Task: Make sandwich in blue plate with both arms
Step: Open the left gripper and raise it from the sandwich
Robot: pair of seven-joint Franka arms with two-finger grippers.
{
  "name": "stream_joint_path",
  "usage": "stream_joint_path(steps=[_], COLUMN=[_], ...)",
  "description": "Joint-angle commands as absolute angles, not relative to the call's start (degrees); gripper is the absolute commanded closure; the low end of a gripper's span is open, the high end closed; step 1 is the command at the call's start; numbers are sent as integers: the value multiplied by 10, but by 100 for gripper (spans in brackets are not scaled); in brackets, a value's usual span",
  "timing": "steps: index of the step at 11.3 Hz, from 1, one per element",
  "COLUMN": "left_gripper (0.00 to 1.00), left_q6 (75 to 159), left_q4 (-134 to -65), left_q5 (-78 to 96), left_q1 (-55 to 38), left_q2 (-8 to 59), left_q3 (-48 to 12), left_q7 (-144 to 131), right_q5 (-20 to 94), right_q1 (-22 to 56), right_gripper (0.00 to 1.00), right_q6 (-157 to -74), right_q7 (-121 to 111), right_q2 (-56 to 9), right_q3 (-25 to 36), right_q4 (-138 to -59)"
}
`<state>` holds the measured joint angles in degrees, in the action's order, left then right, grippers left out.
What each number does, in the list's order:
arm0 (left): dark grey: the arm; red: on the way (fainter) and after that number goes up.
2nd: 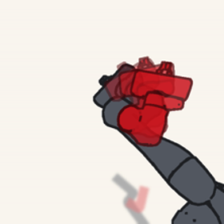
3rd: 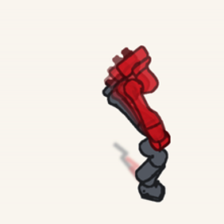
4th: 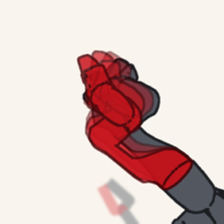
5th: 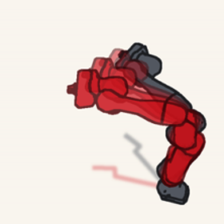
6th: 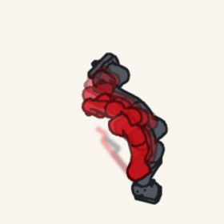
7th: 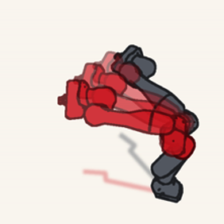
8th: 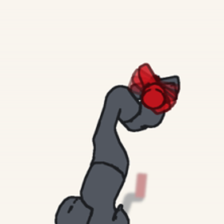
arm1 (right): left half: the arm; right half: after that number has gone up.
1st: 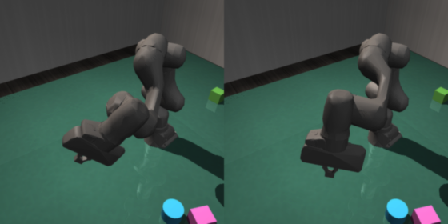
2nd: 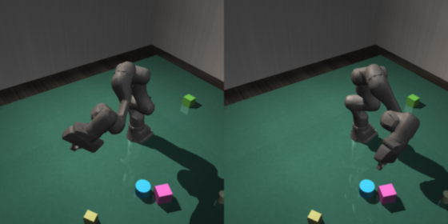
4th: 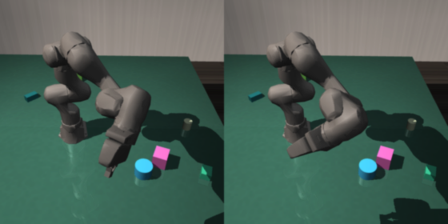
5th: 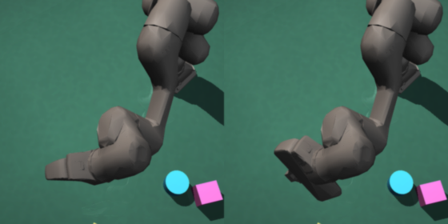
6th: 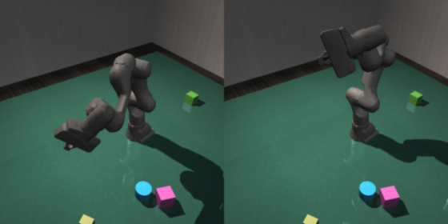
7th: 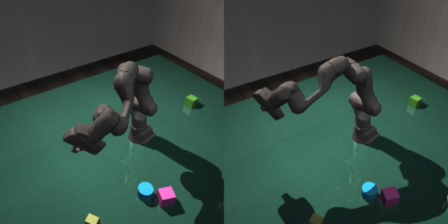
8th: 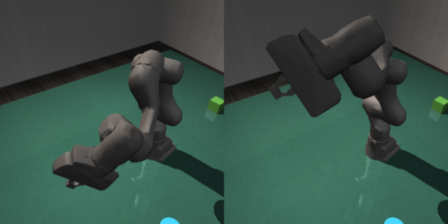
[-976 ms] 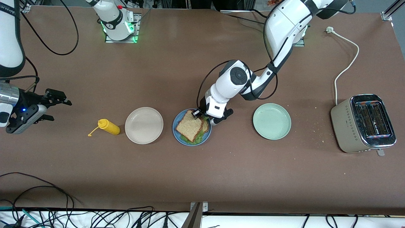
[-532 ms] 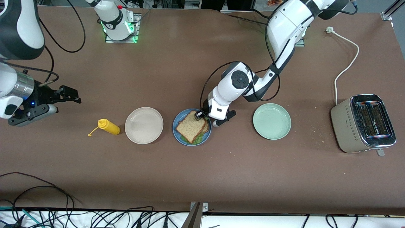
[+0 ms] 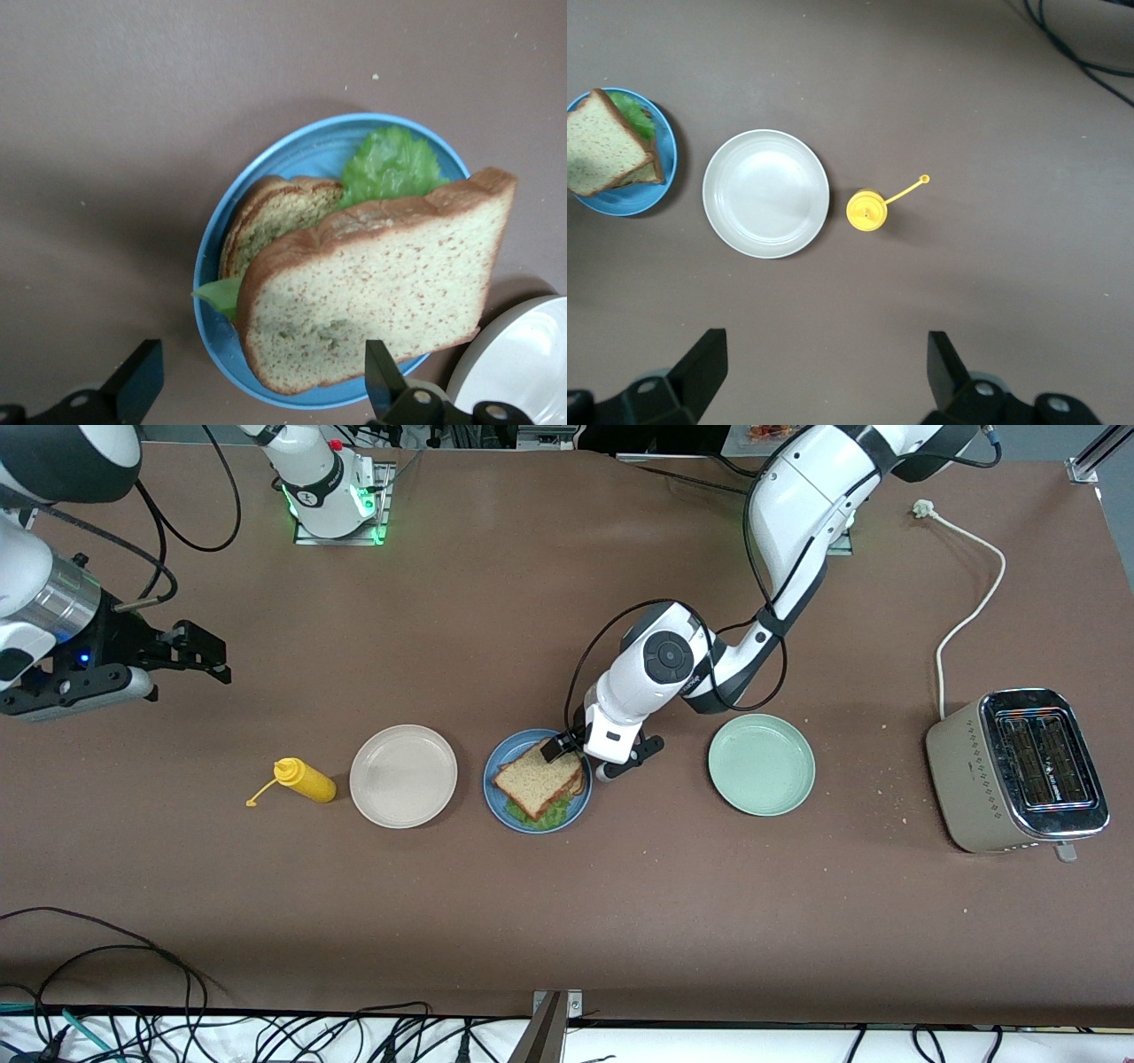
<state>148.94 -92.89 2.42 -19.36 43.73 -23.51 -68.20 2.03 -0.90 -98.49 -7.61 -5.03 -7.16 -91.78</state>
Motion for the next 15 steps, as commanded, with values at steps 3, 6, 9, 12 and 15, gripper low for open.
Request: stream_joint_path(steps=[3, 6, 9, 12, 15], left_gripper=[0, 0, 0, 0, 0], left_q6=[1325, 1219, 1088, 1007, 949], left_q4=[-898, -897, -897, -897, -880], left_q5=[12, 13, 13, 12, -45], left_q1=[-151, -106, -34, 39, 90], left_q2=[357, 292, 221, 165, 132], left_q3=[-235, -236, -235, -233, -232], left_q7=[-673, -588, -431, -294, -188], right_q5=[-11, -14, -18, -32, -59], right_q1=[57, 54, 53, 53, 53], right_gripper=[0, 0, 0, 0, 0], right_q6=[-982, -976, -976, -974, -955], right_q7=[-54, -55, -55, -57, -59], right_q2=[-25, -39, -45, -44, -44], right_q3=[0, 1, 2, 2, 2], right_q4=[-933, -910, -908, -907, -889])
